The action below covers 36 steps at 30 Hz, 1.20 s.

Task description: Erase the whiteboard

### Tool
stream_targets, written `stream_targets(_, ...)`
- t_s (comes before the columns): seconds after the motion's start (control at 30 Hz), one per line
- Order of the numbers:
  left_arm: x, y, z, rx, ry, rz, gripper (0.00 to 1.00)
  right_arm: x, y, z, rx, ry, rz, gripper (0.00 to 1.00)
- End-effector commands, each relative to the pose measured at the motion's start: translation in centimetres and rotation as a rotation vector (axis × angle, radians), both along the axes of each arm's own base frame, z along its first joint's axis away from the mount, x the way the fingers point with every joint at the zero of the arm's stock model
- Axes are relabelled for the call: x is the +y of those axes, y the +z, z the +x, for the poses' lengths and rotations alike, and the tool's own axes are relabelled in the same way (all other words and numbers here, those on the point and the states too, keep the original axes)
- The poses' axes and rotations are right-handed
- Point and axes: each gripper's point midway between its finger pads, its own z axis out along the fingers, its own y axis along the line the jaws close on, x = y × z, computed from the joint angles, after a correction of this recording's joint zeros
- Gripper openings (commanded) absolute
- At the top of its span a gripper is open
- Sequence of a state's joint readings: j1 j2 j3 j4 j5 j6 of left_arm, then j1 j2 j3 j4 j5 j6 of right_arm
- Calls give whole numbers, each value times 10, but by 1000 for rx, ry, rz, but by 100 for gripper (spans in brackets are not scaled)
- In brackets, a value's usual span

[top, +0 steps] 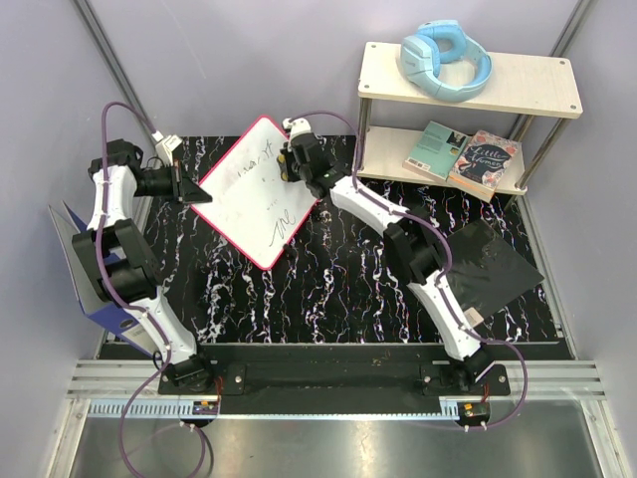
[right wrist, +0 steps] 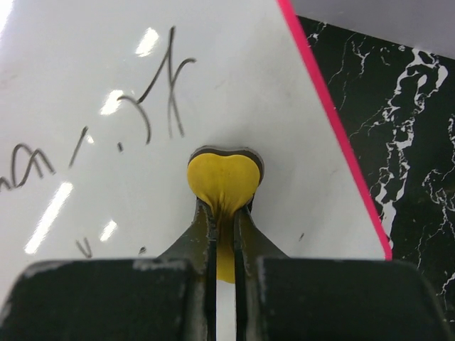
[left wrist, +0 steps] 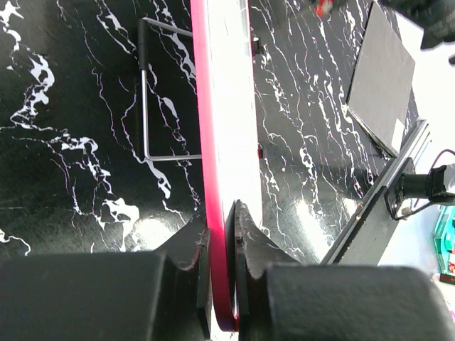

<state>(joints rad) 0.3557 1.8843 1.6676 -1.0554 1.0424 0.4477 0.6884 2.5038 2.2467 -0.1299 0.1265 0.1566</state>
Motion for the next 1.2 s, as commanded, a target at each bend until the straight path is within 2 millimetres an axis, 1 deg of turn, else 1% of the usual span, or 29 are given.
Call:
stream_targets(0.0, -6, 26, 22, -303, -130, 231, 0, 68, -74, -106, 181, 261, -107, 0)
stream_targets(0.03, -8, 27, 23, -303, -134, 231, 0, 80, -71, -119, 181, 304, -96, 0)
stream_targets(0.07, -8, 28, 23, -304, -133, 235, 0, 85, -68, -124, 176, 319, -94, 0)
stream_targets(0.1, -8, 28, 23, -305, -133, 233, 0, 93, -61, -130, 166, 337, -83, 0)
stream_targets(0.13, -10, 29, 23, -307, -137, 234, 0, 102, -57, -138, 163, 362, -75, 0)
stream_targets(0.27, -8, 30, 22, -312, -136, 248, 0, 123, -39, -156, 145, 411, -40, 0)
stream_targets(0.3, -8, 28, 22, -315, -138, 257, 0, 126, -32, -157, 134, 417, -27, 0)
stream_targets(0.37, -6, 29, 20, -323, -140, 278, 0, 133, -24, -159, 125, 425, -10, 0)
stream_targets(0.4, -5, 29, 20, -331, -145, 290, 0, 137, -13, -157, 106, 428, 7, 0)
stream_targets(0.43, -5, 32, 19, -341, -145, 300, 0, 139, -8, -156, 98, 428, 17, 0)
stream_targets(0.47, -3, 31, 19, -341, -144, 311, 0, 141, -6, -156, 97, 429, 23, 0)
stream_targets(0.5, -3, 31, 18, -345, -147, 321, 0, 147, 9, -155, 73, 435, 45, 0)
stream_targets(0.53, -3, 32, 18, -350, -148, 325, 0, 150, 12, -157, 72, 449, 49, 0)
stream_targets(0.57, -2, 32, 17, -350, -148, 331, 0, 157, 22, -156, 44, 474, 60, 0)
stream_targets(0.63, -2, 33, 17, -350, -149, 336, 0, 163, 24, -165, 43, 521, 55, 0)
stream_targets(0.67, -3, 33, 16, -350, -152, 334, 0, 166, 28, -163, 27, 523, 60, 0)
stream_targets(0.7, -3, 33, 16, -350, -151, 336, 0, 169, 30, -166, 28, 532, 66, 0)
stream_targets(0.77, -3, 32, 16, -347, -150, 339, 0, 169, 27, -164, 31, 522, 69, 0)
stream_targets(0.83, -3, 33, 15, -348, -151, 340, 0, 165, 23, -157, 38, 471, 63, 0)
stream_targets(0.9, -3, 36, 15, -354, -155, 343, 0, 160, 14, -150, 46, 421, 46, 0)
stream_targets(1.0, -3, 40, 15, -363, -157, 349, 0, 138, 1, -124, 35, 235, -14, 0)
stream_targets(1.03, -3, 42, 15, -368, -157, 353, 0, 134, -1, -120, 38, 216, -16, 0)
stream_targets(1.07, -2, 43, 14, -369, -157, 357, 0, 127, -4, -112, 44, 197, -20, 0)
stream_targets(1.13, -3, 44, 13, -376, -167, 365, 0, 120, -7, -104, 63, 180, -8, 0)
stream_targets(1.17, -3, 44, 11, -374, -170, 374, 0, 111, -8, -93, 70, 164, -3, 0)
